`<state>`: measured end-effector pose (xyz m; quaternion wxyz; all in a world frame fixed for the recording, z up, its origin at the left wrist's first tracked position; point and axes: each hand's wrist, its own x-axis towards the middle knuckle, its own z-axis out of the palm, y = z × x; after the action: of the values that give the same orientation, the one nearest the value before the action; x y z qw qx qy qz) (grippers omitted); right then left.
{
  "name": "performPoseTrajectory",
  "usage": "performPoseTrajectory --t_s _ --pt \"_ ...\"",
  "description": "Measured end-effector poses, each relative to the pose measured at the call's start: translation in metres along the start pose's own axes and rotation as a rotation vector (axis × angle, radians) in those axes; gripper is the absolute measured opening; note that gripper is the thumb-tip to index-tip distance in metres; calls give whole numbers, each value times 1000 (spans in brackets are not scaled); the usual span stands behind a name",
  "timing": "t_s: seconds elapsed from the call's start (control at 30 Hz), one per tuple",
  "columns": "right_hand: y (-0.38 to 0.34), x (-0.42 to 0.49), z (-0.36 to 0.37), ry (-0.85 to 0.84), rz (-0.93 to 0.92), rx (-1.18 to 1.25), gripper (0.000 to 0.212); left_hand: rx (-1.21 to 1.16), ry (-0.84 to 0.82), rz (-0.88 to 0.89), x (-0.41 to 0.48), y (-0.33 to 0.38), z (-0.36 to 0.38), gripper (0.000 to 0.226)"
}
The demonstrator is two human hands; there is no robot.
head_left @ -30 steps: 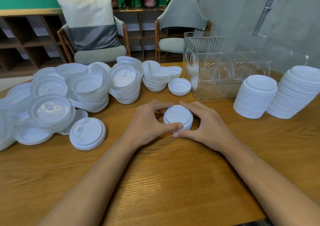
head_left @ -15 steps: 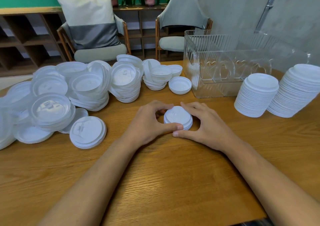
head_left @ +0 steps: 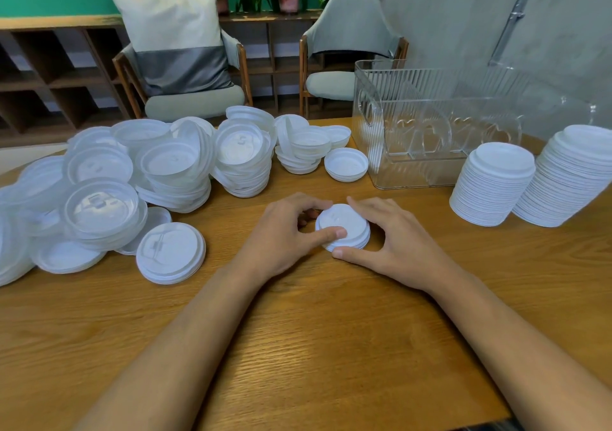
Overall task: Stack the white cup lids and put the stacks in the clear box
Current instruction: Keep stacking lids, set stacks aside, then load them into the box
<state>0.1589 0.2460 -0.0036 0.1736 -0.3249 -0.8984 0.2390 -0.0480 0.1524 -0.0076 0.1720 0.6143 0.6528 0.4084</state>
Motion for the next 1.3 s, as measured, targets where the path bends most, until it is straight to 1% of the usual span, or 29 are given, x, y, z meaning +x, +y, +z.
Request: performPoseTrajectory --t_s 0.1,0.2,0.3,0.4,0.47,0.53,0.63,0.73,0.87,1.0,1.17,1.3 --pt "0 0 0 11 6 10 100 -12 21 13 0 2 -1 42" --pt "1 -1 -2 52 19 30 98 -62 159 -12 6 2 -4 30" --pt "2 -1 -3 91 29 27 97 82 239 59 20 -5 -1 26" --pt "2 1 -2 108 36 26 94 303 214 149 41 -16 7 33" --pt "3 1 -1 109 40 29 93 403 179 207 56 -15 9 38" --pt "4 1 0 109 37 31 91 455 123 266 70 -11 10 40" --pt "5 2 2 103 30 31 89 511 20 285 88 -6 14 40" --pt "6 2 3 106 24 31 89 549 -2 300 95 -6 15 33" --pt "7 2 2 96 27 31 89 519 37 300 91 -6 10 25" --pt "4 3 1 81 40 26 89 446 41 278 74 -5 1 25" --pt "2 1 0 82 46 30 89 335 137 201 42 -4 -13 24" --pt "0 0 -2 79 48 19 89 139 258 123 15 4 -16 19"
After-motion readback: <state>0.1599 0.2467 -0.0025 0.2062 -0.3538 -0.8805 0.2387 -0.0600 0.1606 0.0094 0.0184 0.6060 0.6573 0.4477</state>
